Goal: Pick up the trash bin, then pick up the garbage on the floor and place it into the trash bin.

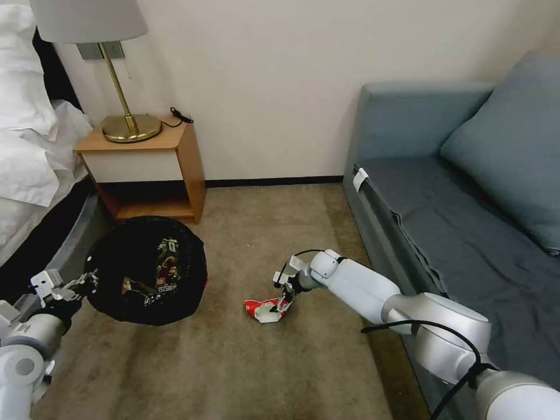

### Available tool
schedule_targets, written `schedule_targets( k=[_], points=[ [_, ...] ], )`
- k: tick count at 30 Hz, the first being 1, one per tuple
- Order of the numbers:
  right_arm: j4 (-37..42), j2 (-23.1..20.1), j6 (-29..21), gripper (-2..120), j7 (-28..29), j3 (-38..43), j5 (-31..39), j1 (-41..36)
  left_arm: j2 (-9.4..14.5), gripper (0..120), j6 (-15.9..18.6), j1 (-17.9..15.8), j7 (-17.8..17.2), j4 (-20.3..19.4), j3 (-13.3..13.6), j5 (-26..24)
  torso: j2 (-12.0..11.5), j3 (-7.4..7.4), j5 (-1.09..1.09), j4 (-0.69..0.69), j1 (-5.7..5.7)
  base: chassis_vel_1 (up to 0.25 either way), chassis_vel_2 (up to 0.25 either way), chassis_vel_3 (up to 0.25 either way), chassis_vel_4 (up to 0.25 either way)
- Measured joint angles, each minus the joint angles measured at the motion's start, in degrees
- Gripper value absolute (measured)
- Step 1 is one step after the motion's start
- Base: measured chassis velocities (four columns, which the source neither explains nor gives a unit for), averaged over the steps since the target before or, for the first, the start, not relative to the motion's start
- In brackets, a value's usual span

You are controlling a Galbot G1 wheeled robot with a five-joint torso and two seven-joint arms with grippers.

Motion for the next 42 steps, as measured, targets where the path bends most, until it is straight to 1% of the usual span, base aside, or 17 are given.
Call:
schedule_targets(
  k=[8,16,25,26,29,30,31,33,34,36,38,39,41,42],
  points=[
    [-3.86,3.19,0.91,100,0.4,2.82,-4.29,-1.72,1.06,4,-0.73,0.12,0.82,1.68,-0.16,-0.18,0.0,0.0,0.0,0.01,0.0,0.0,0.0,0.0,0.0],
    [-3.62,3.26,0.84,100,0.99,2.96,-4.68,-3.06,1.98,4,-1.16,0.01,1.26,3.12,-0.16,-0.57,0.0,0.0,0.0,0.0,0.0,0.0,0.0,0.0,0.0],
    [-5.52,4.6,0.94,99,3.38,4.48,-5.28,-3.94,2.75,4,-1.55,-0.17,1.58,4.03,0.49,-0.71,0.0,0.0,0.0,0.0,0.0,0.0,0.0,0.0,0.0],
    [-5.64,4.68,0.96,97,3.61,4.53,-5.31,-3.97,2.87,4,-1.56,-0.21,1.59,4.12,0.53,-0.77,0.0,0.0,0.0,0.0,0.0,0.0,0.0,0.0,0.0],
    [-5.69,4.72,1.07,83,4.47,4.63,-5.24,-4.24,3.21,4,-1.59,-0.4,1.63,4.38,0.57,-0.96,0.0,-0.01,0.0,-0.01,0.0,0.0,0.0,0.0,0.0],
    [-5.69,4.72,1.07,83,4.47,4.63,-5.24,-4.24,3.21,4,-1.59,-0.4,1.63,4.38,0.57,-0.96,0.0,-0.01,0.0,-0.01,0.0,0.0,0.0,0.0,0.0],
    [-5.62,4.68,1.09,79,4.7,4.61,-5.31,-4.31,3.23,4,-1.6,-0.46,1.64,4.44,0.61,-0.98,0.0,0.0,0.0,0.0,0.0,0.0,0.0,0.0,0.0],
    [-5.7,4.67,1.32,69,5.38,4.57,-5.45,-4.41,3.24,4,-1.61,-0.56,1.65,4.47,0.76,-0.98,0.0,-0.01,0.0,0.0,0.0,0.0,0.0,0.0,0.0],
    [-5.7,4.67,1.32,69,5.38,4.57,-5.45,-4.41,3.24,4,-1.61,-0.56,1.65,4.47,0.76,-0.98,0.0,-0.01,0.0,0.0,0.0,0.0,0.0,0.0,0.0],
    [-5.9,4.77,1.8,59,6.23,4.79,-5.33,-4.79,3.14,4,-1.61,-0.56,1.66,4.45,0.81,-1.06,0.0,-0.01,0.0,-0.01,0.0,0.0,0.0,0.0,0.0],
    [-5.89,4.77,1.92,57,6.34,4.89,-5.28,-4.9,3.1,4,-1.61,-0.53,1.66,4.42,0.82,-1.09,0.0,0.0,0.0,-0.01,0.0,0.0,0.0,0.0,0.0],
    [-5.84,4.76,2.21,50,6.61,5.06,-5.24,-5.14,3.08,4,-1.61,-0.45,1.67,4.41,0.82,-1.1,0.0,-0.01,0.0,-0.01,0.0,0.0,0.0,0.0,0.0],
    [-5.5,4.62,2.28,41,6.71,5.08,-5.22,-5.3,3.03,4,-1.61,-0.37,1.71,4.39,0.79,-1.1,0.0,-0.01,0.0,0.0,0.0,0.0,0.0,0.0,0.0],
    [-5.5,4.62,2.28,41,6.71,5.08,-5.22,-5.3,3.03,4,-1.61,-0.37,1.71,4.39,0.79,-1.1,0.0,-0.01,0.0,0.0,0.0,0.0,0.0,0.0,0.0]
  ],
)
